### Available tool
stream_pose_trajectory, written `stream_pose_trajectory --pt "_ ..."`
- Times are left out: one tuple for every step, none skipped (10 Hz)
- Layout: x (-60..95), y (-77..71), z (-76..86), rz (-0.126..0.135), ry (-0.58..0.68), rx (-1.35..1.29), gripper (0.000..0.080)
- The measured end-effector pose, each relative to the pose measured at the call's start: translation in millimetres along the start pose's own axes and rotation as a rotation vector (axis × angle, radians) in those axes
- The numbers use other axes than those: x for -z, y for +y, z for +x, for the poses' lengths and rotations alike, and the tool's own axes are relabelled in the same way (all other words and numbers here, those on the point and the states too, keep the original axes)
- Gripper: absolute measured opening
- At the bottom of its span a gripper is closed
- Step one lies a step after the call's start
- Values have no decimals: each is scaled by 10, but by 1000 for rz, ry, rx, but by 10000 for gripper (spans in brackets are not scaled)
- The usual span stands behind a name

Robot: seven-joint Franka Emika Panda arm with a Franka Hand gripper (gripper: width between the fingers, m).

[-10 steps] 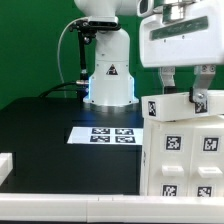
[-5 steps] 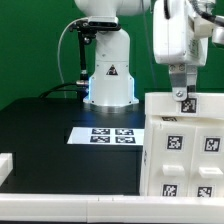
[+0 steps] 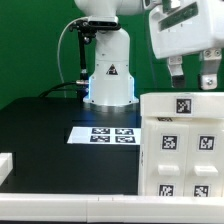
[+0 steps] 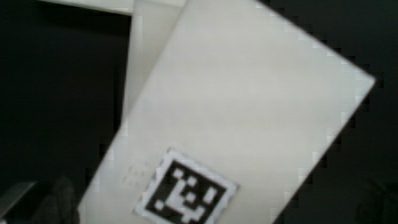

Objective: Assemble cabinet

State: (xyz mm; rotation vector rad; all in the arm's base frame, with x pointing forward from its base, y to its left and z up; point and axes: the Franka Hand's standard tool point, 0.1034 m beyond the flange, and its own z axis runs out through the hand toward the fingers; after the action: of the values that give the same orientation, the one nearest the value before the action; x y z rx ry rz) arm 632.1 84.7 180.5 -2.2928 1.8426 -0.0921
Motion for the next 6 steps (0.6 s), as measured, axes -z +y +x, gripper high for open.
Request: stream_pose_trajectory --pt "-11 7 23 -2 1 84 797" --pt "-12 9 35 -3 3 139 797" --pt "-14 8 35 -4 3 242 797" --pt "-30 -9 51 -37 0 476 797" --pt "-78 -75 76 -56 -8 649 797" --pt "-87 -139 109 -52 -6 791 797"
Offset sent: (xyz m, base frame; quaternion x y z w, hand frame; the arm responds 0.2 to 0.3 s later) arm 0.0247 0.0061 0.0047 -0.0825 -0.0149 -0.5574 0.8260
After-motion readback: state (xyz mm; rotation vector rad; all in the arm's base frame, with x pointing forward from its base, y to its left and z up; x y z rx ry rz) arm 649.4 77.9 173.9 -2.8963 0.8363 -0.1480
